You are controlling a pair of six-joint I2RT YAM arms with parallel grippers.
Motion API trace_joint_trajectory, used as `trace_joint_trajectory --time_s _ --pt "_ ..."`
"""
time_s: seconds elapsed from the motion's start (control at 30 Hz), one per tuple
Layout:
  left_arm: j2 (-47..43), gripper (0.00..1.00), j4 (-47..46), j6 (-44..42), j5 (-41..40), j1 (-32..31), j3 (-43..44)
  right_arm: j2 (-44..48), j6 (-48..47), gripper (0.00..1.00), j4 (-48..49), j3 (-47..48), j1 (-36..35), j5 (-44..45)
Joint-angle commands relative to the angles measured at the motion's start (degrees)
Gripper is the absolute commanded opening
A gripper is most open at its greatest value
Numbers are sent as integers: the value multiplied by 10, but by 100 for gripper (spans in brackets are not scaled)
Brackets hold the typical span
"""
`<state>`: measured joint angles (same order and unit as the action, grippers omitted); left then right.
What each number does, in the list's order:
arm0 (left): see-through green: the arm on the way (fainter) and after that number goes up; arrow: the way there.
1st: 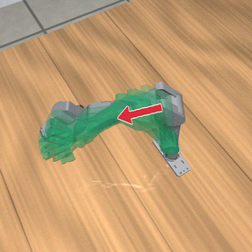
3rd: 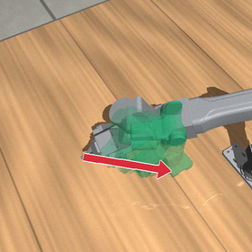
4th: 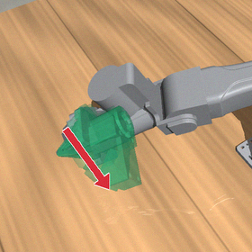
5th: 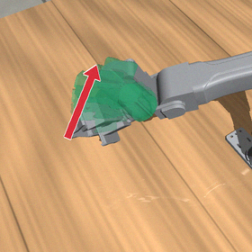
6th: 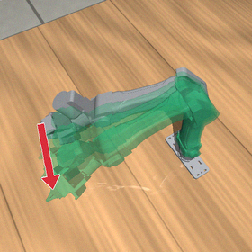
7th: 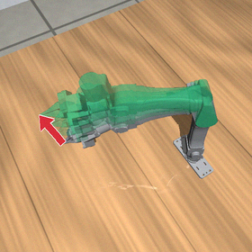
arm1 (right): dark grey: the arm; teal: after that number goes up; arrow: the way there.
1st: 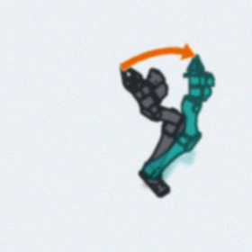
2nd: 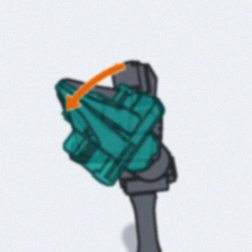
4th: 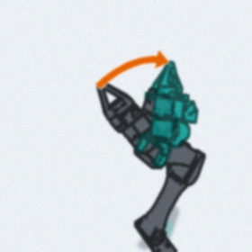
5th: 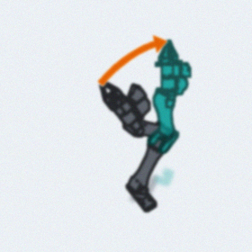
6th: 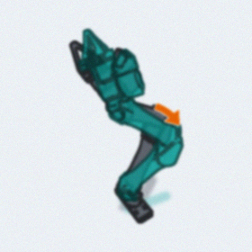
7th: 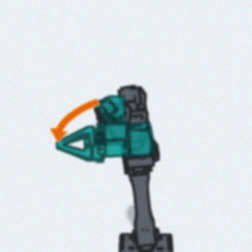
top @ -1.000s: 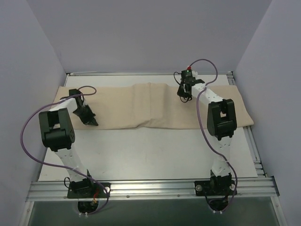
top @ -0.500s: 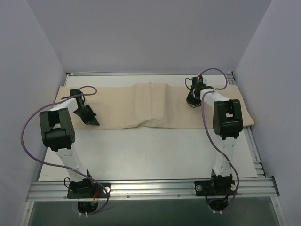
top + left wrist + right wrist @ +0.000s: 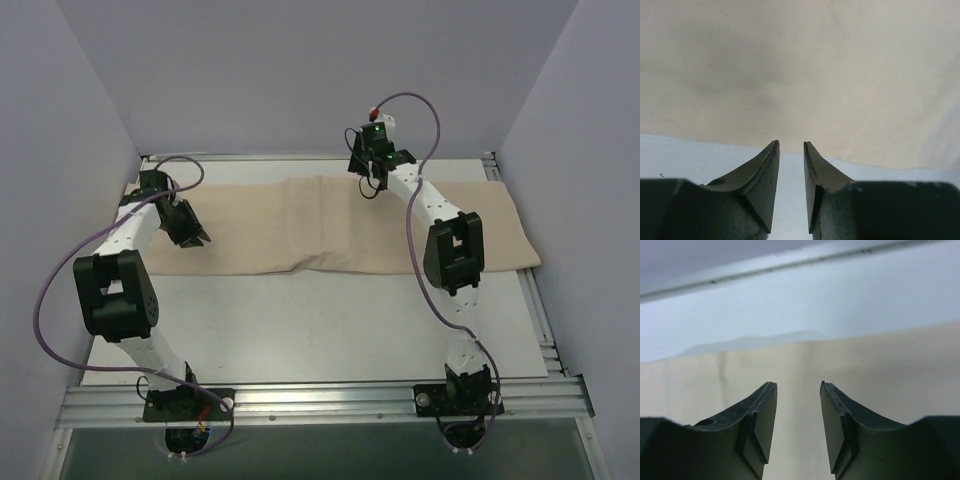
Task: Open and lay out the surgical kit
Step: Open the surgical kit at the center of the board.
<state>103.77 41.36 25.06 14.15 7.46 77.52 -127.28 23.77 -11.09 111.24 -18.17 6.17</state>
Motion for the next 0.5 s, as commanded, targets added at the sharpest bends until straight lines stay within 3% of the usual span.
trace_joint_trajectory --time_s 0.0,0.3,0.47 --pt "-57 35 -7 -12 3 -13 23 -46 -21 41 -7 100 -29 42" --pt "-94 34 -34 14 19 -61 -6 -155 -37 57 12 223 -77 52" --pt "-112 34 -59 29 31 -66 -34 -198 -50 57 21 264 -91 55"
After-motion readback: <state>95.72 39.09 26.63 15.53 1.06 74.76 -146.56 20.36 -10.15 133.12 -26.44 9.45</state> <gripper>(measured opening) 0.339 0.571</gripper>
